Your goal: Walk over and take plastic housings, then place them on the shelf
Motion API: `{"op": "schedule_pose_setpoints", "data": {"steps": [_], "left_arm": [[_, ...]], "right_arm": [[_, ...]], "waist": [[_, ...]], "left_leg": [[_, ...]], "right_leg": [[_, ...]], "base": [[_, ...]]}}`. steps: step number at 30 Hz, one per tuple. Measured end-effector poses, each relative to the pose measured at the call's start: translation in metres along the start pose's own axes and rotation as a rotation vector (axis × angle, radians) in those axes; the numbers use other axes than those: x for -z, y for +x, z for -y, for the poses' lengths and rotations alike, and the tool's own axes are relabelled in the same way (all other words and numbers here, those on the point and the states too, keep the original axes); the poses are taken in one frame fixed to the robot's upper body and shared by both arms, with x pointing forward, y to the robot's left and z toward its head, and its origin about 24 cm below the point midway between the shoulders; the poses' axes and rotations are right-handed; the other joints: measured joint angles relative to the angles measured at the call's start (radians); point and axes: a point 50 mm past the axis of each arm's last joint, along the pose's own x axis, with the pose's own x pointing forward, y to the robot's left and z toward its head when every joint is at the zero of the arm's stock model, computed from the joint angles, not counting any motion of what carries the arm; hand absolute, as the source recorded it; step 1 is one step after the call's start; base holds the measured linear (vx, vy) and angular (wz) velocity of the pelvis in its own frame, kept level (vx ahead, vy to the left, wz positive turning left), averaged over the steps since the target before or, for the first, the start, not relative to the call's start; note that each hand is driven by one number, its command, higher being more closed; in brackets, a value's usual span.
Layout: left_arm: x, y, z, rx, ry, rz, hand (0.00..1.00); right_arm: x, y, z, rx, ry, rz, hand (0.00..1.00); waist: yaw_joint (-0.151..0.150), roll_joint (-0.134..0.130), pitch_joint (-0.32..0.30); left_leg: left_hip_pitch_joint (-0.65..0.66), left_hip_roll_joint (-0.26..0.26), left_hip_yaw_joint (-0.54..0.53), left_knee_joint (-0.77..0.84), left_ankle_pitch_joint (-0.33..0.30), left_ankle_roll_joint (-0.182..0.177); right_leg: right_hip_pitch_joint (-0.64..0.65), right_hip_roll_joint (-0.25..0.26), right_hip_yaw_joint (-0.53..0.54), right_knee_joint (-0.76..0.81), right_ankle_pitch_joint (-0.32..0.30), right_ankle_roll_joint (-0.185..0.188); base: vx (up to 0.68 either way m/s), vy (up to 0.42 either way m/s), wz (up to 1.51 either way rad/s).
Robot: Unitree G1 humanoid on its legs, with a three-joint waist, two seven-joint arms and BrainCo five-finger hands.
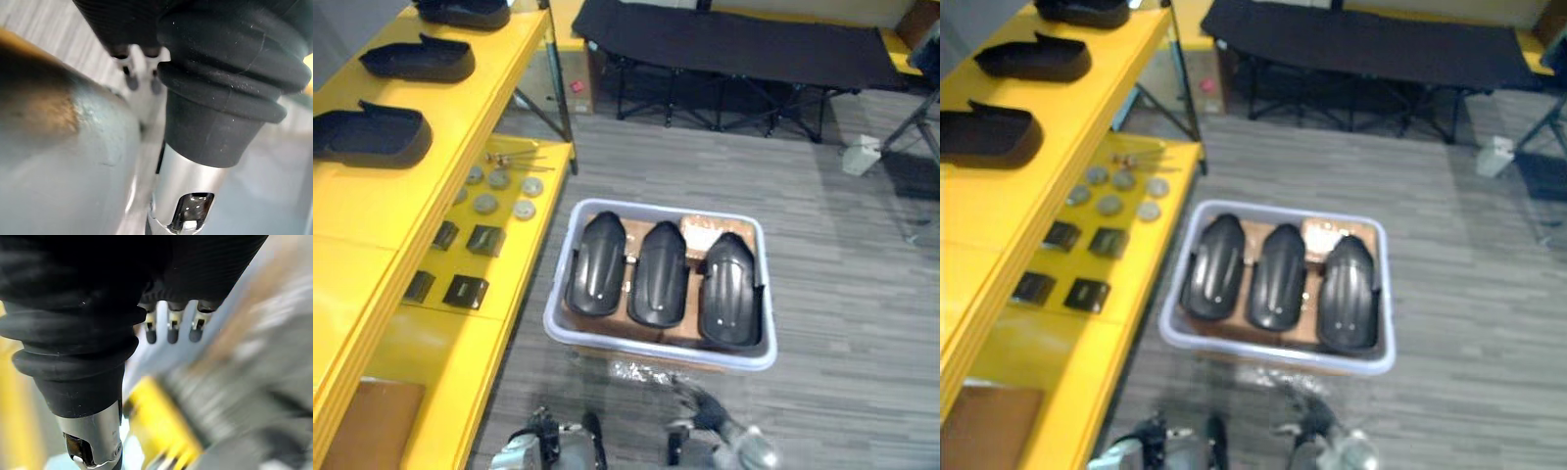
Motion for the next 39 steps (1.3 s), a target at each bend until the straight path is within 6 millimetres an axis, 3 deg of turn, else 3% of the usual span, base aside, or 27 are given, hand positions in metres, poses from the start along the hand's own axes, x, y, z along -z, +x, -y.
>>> {"op": "schedule_pose_setpoints", "data": {"steps": [1, 2, 3, 5, 6, 9, 10, 12, 13, 17, 20, 23, 27, 32, 39], "left_arm": [[-0.002, 0.0, -0.003, -0.006, -0.001, 0.01, 0.0], [-0.005, 0.0, -0.009, -0.02, 0.015, 0.037, 0.0], [-0.007, 0.0, -0.015, -0.039, 0.044, 0.053, 0.0], [-0.004, 0.0, -0.021, -0.058, 0.069, 0.047, 0.0], [0.001, 0.0, -0.024, -0.066, 0.071, 0.022, 0.0], [0.01, -0.001, -0.025, -0.063, 0.091, -0.002, 0.0], [0.011, -0.001, -0.024, -0.052, 0.134, -0.004, 0.0], [0.01, -0.001, -0.024, -0.047, 0.185, -0.002, 0.0], [0.009, -0.001, -0.024, -0.049, 0.193, -0.006, 0.0], [0.009, -0.002, -0.027, -0.051, 0.146, 0.002, 0.0], [-0.016, -0.003, -0.022, -0.058, 0.121, 0.127, 0.0], [-0.046, -0.002, -0.017, -0.068, 0.086, 0.23, 0.0], [-0.06, -0.002, -0.012, -0.084, 0.078, 0.285, 0.0], [-0.079, -0.003, 0.0, -0.057, 0.075, 0.364, 0.0], [-0.097, -0.007, 0.04, 0.048, 0.068, 0.442, 0.0]], "right_arm": [[-0.016, 0.008, -0.001, -0.04, -0.048, 0.071, 0.0], [-0.048, 0.021, 0.002, -0.093, -0.144, 0.199, 0.0], [-0.075, 0.028, 0.015, -0.103, -0.212, 0.302, 0.0], [-0.104, 0.032, 0.039, -0.067, -0.274, 0.387, 0.0], [-0.128, 0.029, 0.063, -0.01, -0.296, 0.448, 0.0], [-0.165, 0.017, 0.1, 0.181, -0.234, 0.558, 0.0], [-0.184, 0.005, 0.123, 0.335, -0.198, 0.614, 0.0], [-0.196, -0.01, 0.152, 0.517, -0.166, 0.646, 0.0], [-0.2, -0.023, 0.169, 0.638, -0.145, 0.655, 0.0], [-0.2, -0.062, 0.206, 0.955, -0.124, 0.652, 0.0], [-0.208, -0.096, 0.231, 1.193, -0.136, 0.691, 0.0], [-0.203, -0.122, 0.257, 1.417, -0.105, 0.67, 0.0], [-0.187, -0.141, 0.282, 1.626, -0.019, 0.586, 0.0], [-0.181, -0.164, 0.303, 1.754, 0.03, 0.526, 0.0], [-0.169, -0.184, 0.331, 1.903, 0.135, 0.422, 0.0]], "waist": [[0.006, -0.003, 0.005], [0.026, -0.007, 0.014], [0.035, -0.008, 0.027], [0.044, -0.009, 0.033], [0.053, -0.01, 0.033], [0.052, -0.01, 0.033], [0.051, -0.01, 0.033], [0.046, -0.01, 0.033], [0.044, -0.01, 0.033], [0.028, -0.003, 0.04], [0.023, 0.013, 0.117], [0.022, 0.007, 0.195], [0.021, 0.003, 0.2], [0.01, 0.007, 0.203], [-0.001, 0.058, 0.235]], "left_leg": [[0.0, 0.001, -0.003, 0.008, -0.004, 0.001], [0.0, 0.006, -0.002, 0.025, -0.016, 0.003], [0.0, 0.008, 0.0, 0.044, -0.028, 0.004], [0.001, 0.008, 0.008, 0.056, -0.036, 0.008], [0.004, 0.008, 0.025, 0.063, -0.04, 0.013], [0.009, 0.009, 0.031, 0.069, -0.043, 0.016], [0.017, 0.011, 0.036, 0.069, -0.043, 0.016], [0.033, 0.012, 0.043, 0.069, -0.044, 0.018], [0.04, 0.013, 0.048, 0.07, -0.046, 0.019], [-0.013, 0.03, 0.05, 0.122, -0.059, 0.024], [-0.112, 0.057, 0.042, 0.195, -0.066, 0.027], [-0.216, 0.064, 0.026, 0.212, -0.039, 0.028], [-0.305, 0.057, 0.031, 0.191, 0.002, 0.044], [-0.338, 0.046, 0.03, 0.186, 0.013, 0.051], [-0.403, 0.023, 0.0, 0.187, 0.025, 0.061]], "right_leg": [[0.005, 0.001, 0.001, 0.0, 0.0, 0.0], [0.01, 0.003, 0.003, 0.002, 0.0, 0.0], [0.018, 0.003, 0.005, 0.003, 0.0, 0.0], [0.018, 0.001, 0.01, 0.002, 0.001, 0.0], [0.019, -0.002, 0.017, 0.001, 0.003, 0.002], [0.021, -0.002, 0.035, -0.002, 0.014, 0.005], [0.026, -0.002, 0.038, -0.001, 0.018, 0.004], [0.035, -0.003, 0.043, 0.007, 0.019, 0.004], [0.036, -0.003, 0.052, 0.014, 0.019, 0.004], [0.0, 0.001, 0.061, 0.028, 0.018, 0.004], [-0.081, 0.013, 0.06, 0.067, 0.017, 0.003], [-0.183, 0.02, 0.055, 0.094, 0.025, -0.008], [-0.28, 0.02, 0.057, 0.088, 0.065, -0.007], [-0.315, 0.013, 0.056, 0.085, 0.069, -0.005], [-0.368, -0.005, 0.03, 0.102, 0.07, -0.004]], "base": [[0.0, 0.059, 0.13], [-0.03, 0.048, 0.0], [-0.05, 0.046, -0.09], [-0.07, 0.05, -0.16], [-0.08, 0.061, -0.21], [-0.04, 0.044, -0.14], [-0.04, 0.028, -0.08], [-0.05, 0.022, -0.11], [-0.05, 0.023, -0.12], [-0.1, 0.043, -0.07], [-0.18, 0.028, -0.03], [-0.22, -0.02, 0.06], [-0.1, -0.014, -0.02], [0.0, 0.004, 0.01], [0.0, 0.021, 0.13]]}}
